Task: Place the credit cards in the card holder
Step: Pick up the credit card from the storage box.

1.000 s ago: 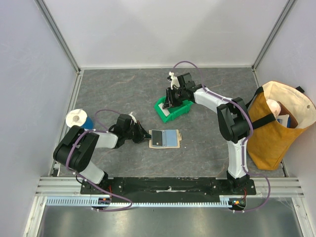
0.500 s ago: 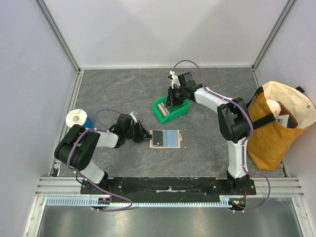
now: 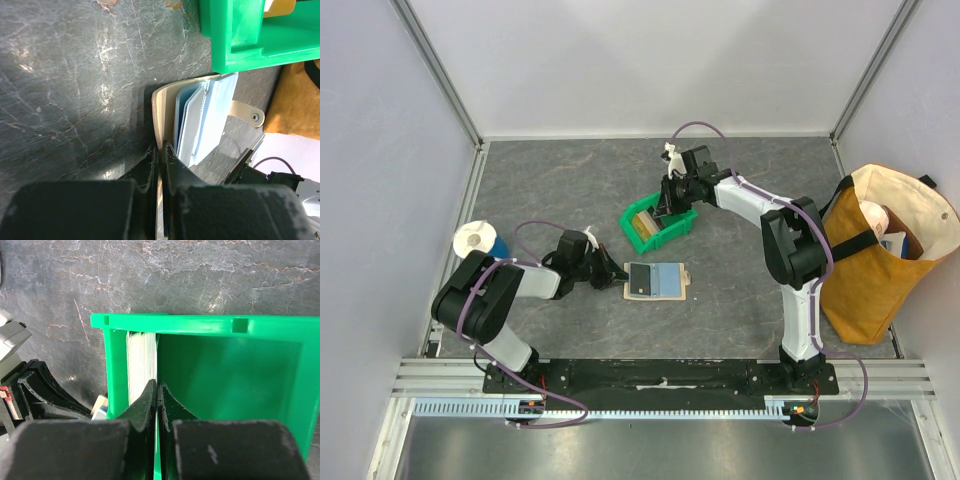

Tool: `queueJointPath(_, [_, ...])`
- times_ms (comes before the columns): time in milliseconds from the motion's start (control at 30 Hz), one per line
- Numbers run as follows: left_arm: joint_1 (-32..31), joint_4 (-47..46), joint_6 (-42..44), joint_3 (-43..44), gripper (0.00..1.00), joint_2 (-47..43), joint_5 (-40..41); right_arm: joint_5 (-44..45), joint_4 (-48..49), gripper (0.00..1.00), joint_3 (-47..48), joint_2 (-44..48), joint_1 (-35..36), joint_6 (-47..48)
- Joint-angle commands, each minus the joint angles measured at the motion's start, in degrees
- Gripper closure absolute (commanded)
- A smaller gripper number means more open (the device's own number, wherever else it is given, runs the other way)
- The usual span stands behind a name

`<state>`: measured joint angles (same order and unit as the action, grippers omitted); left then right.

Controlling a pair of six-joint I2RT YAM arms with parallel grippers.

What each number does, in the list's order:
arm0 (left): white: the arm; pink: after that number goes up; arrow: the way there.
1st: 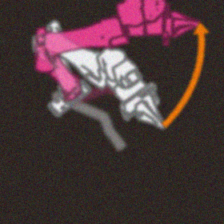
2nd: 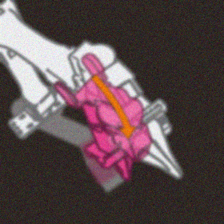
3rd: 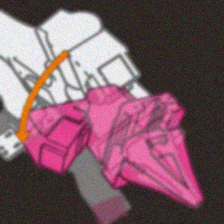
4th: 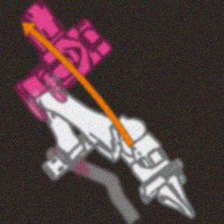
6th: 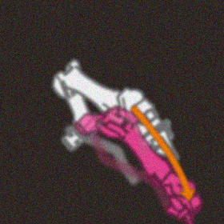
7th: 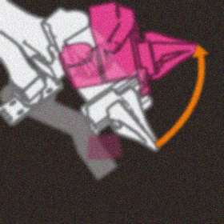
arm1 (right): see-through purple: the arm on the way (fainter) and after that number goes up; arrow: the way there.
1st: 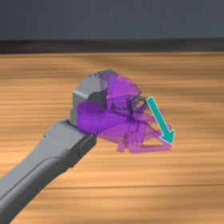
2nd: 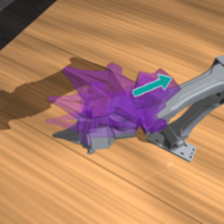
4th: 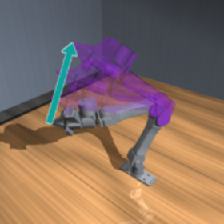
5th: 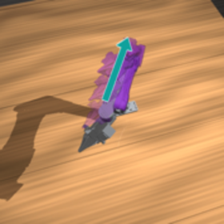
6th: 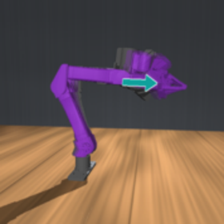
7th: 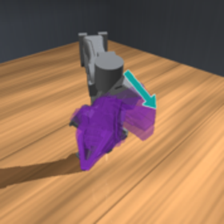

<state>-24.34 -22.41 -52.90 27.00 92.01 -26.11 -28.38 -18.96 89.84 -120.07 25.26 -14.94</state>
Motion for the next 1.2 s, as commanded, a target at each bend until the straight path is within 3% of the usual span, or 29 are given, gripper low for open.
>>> queueJointPath(0, [-0.01,3.69,2.46,-0.11,0.98,1.86,2.47,-1.77,0.15,0.96,2.62,2.91,0.32,-1.76])
queueJointPath(433, [-0.01,3.52,2.37,-0.11,0.98,2.12,2.55,3.85,-0.55,1.0,3.67,4.76,4.36,-3.6])
queueJointPath(1167, [0.08,3.08,2.37,-0.46,0.98,1.77,3.08,21.59,-7.49,1.0,9.03,4.49,14.38,-3.08])
